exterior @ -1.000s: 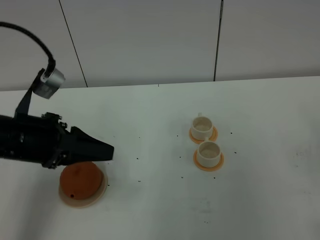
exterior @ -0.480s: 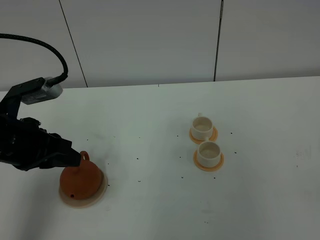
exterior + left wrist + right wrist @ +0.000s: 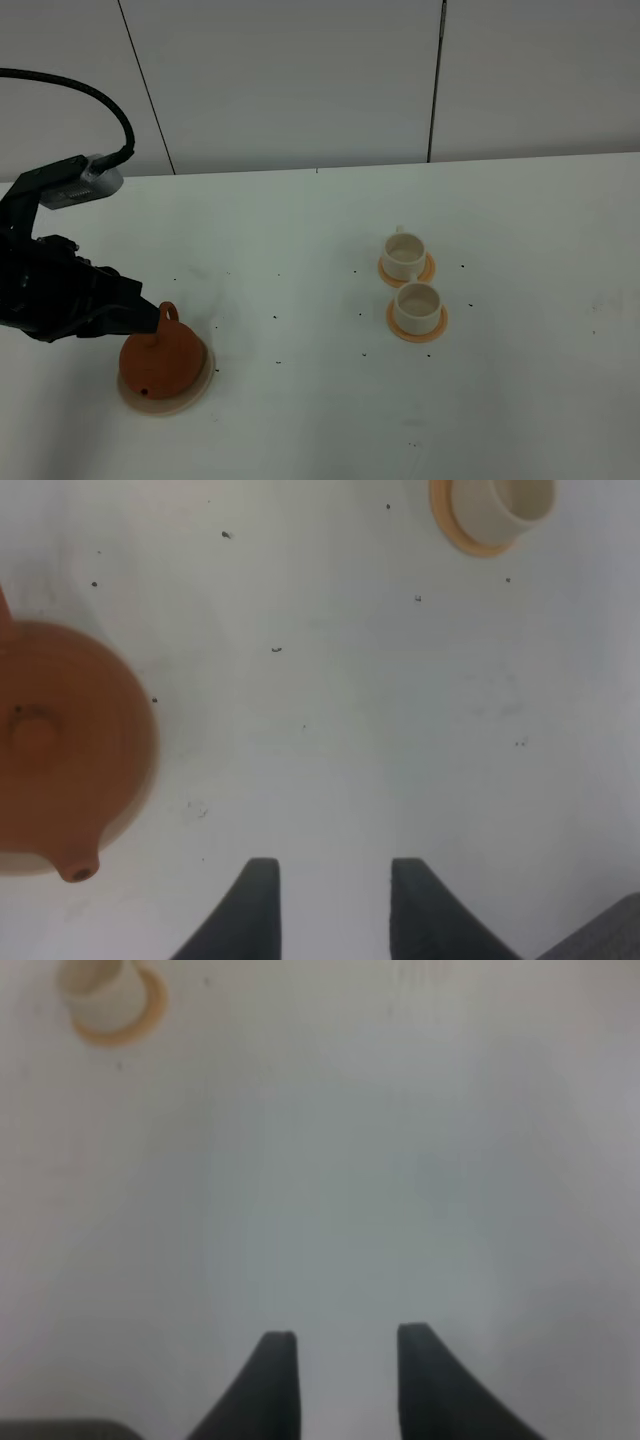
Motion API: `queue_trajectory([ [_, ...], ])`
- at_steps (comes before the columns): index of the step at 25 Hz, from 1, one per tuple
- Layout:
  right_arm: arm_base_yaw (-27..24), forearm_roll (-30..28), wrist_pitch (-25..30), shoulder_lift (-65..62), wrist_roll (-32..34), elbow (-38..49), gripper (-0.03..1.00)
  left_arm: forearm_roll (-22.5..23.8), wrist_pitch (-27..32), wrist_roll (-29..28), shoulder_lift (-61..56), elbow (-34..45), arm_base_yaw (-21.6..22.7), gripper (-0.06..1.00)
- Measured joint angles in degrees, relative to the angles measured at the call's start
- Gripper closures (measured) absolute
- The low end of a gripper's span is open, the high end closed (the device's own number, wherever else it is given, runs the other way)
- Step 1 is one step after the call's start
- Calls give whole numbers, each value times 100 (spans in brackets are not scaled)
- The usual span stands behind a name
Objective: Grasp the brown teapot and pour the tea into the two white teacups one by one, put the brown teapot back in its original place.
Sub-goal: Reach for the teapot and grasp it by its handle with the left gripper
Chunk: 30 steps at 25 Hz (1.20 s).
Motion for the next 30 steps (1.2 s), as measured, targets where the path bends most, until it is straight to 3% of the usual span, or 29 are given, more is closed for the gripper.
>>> queue_trajectory([
  [15,0,4,-67,-115,0,5,73,18,21,-7,-35,0,0,61],
  [22,0,17,-67,-980,0,11,73,23,21,-7,-40,0,0,61],
  [30,0,32,-67,-1008,0,15,73,35,92,-7,-39,0,0,61],
])
